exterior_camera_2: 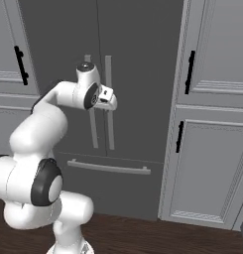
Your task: Take the strawberry from the fridge and place it on top of the pancake, located on the dining counter.
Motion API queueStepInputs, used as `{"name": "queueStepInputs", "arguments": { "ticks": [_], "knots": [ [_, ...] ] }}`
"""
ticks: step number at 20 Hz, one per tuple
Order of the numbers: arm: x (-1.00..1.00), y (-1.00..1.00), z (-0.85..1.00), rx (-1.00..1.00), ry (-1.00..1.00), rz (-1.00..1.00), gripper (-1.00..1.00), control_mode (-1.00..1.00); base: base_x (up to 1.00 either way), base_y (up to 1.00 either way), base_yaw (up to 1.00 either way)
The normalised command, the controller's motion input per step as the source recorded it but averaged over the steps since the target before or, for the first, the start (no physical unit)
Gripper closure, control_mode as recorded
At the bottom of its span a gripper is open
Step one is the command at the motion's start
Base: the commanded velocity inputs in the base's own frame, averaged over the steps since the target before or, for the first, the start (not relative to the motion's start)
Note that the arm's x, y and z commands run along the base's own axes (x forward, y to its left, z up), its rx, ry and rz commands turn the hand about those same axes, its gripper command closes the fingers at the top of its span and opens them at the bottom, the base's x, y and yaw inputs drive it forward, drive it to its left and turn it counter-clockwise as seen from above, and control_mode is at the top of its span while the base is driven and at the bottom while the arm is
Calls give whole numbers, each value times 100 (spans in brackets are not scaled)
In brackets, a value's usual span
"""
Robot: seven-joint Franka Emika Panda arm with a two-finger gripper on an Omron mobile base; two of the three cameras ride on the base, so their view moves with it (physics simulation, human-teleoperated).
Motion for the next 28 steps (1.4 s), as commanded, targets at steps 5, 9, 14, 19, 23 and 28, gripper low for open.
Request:
{"name": "queueStepInputs", "arguments": {
  "ticks": [5,9,14,19,23,28],
  "knots": [
    [85,-1,0,0,-27,-2,-100,-100,0,0,0],
    [58,-1,0,0,-26,0,-100,-100,0,0,0],
    [75,-5,0,0,-12,1,-100,-100,0,0,0],
    [76,-13,0,0,-1,0,-100,-100,0,0,0],
    [73,-9,0,0,0,0,-100,-100,0,0,0],
    [70,0,0,0,0,0,-100,-100,0,0,0]
  ]
}}
